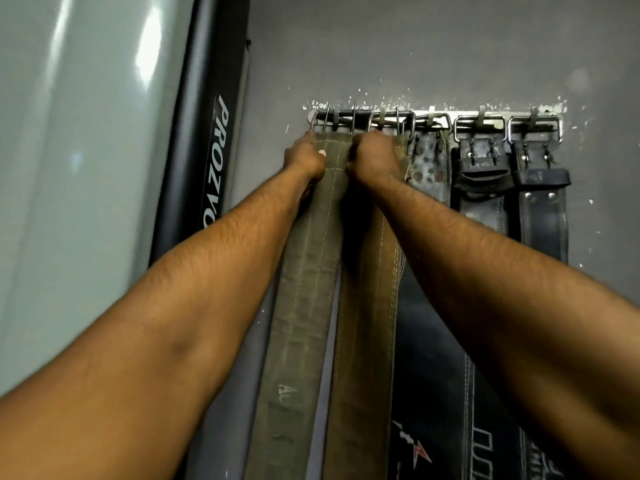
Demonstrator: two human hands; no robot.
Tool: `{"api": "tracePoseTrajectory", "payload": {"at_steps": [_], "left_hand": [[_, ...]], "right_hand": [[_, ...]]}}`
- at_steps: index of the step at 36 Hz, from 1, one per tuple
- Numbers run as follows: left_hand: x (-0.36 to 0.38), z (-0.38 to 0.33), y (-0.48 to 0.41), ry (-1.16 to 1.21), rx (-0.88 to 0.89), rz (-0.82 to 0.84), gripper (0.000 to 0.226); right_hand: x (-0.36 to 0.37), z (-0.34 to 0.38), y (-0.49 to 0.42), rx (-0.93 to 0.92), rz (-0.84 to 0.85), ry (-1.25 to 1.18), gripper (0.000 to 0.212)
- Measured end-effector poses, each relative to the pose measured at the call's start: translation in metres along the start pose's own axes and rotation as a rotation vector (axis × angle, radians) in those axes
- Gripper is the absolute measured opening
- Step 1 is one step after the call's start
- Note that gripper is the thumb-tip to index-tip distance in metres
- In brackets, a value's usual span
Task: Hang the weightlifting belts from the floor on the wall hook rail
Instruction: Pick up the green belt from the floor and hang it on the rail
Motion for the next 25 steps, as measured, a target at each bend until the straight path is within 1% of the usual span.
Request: {"api": "tracePoseTrajectory", "payload": {"at_steps": [3,7,11,18,22,25], "left_hand": [[-0.001,0.004,-0.006,0.046,-0.037,0.037,0.046],[0.001,0.001,-0.004,0.058,-0.018,0.037,0.046],[0.002,0.003,-0.005,0.084,-0.015,0.049,0.046],[-0.001,0.003,-0.014,0.134,-0.009,0.017,0.049],[-0.004,-0.014,-0.012,0.107,0.023,-0.012,0.045],[-0.002,-0.004,-0.009,0.064,0.017,-0.019,0.043]], "right_hand": [[-0.004,0.001,-0.005,0.022,0.025,-0.003,0.018],[-0.004,-0.001,-0.005,0.034,0.041,0.015,0.024],[-0.006,0.002,-0.004,-0.004,0.053,0.02,0.025],[-0.009,0.005,-0.007,-0.037,0.065,-0.011,0.026],[-0.014,0.004,-0.015,-0.031,0.031,-0.023,0.025],[-0.007,0.001,-0.014,-0.03,0.048,0.013,0.025]]}}
Point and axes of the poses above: each hand's wrist, its own y-axis away from the middle knuckle, its own x-axis out of the palm, z = x × y, the point moved 8 cm from there along -y, towards the middle knuckle, and after that the axes turned 11 degrees about z, right-handed, at the moved point
